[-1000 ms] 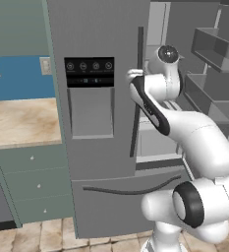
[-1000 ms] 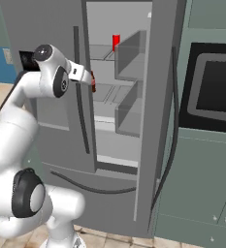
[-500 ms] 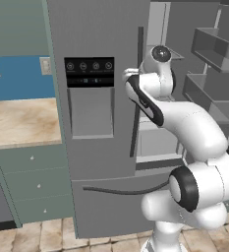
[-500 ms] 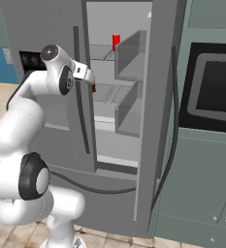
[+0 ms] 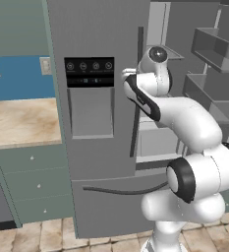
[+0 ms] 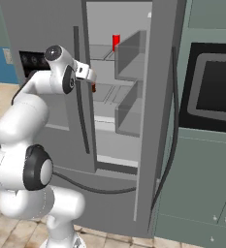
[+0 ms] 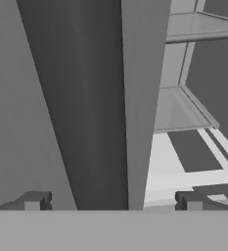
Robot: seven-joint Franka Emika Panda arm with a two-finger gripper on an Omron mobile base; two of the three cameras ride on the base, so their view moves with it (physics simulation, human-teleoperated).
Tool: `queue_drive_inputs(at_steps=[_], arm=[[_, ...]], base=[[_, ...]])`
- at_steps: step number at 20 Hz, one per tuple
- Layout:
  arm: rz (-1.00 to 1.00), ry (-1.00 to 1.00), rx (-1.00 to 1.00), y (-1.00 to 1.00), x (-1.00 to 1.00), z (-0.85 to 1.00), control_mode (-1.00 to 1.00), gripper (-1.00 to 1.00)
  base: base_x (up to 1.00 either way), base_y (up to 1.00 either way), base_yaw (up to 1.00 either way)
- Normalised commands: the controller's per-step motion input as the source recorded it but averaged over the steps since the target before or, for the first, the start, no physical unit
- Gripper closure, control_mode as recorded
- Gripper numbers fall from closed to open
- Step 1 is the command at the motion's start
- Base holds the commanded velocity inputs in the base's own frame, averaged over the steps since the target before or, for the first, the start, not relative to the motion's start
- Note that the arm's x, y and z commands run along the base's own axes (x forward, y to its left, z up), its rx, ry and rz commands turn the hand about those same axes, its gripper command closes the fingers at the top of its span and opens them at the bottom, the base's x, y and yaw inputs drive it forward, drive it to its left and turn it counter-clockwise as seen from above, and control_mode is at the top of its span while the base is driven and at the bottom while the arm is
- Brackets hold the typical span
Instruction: Open the fridge, grab two sodas, and place both sodas inside the bowl with ice on the dining counter.
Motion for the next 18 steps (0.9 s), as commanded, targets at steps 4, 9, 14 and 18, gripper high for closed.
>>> queue_drive_inputs(at_steps=[4, 9, 14, 18], arm=[[0.01, 0.01, 0.00, 0.01, 0.22, -0.14, -1.00, 1.00], [0.01, 0.01, 0.00, 0.01, 0.24, -0.13, -1.00, 1.00], [0.04, 0.00, 0.00, 0.00, 0.03, -0.05, -1.00, 1.00], [0.05, 0.00, 0.00, 0.03, -0.09, -0.09, -1.00, 1.00]], base=[[0.00, 0.00, 0.00], [0.00, 0.00, 0.00], [0.00, 0.00, 0.00], [0.00, 0.00, 0.00]])
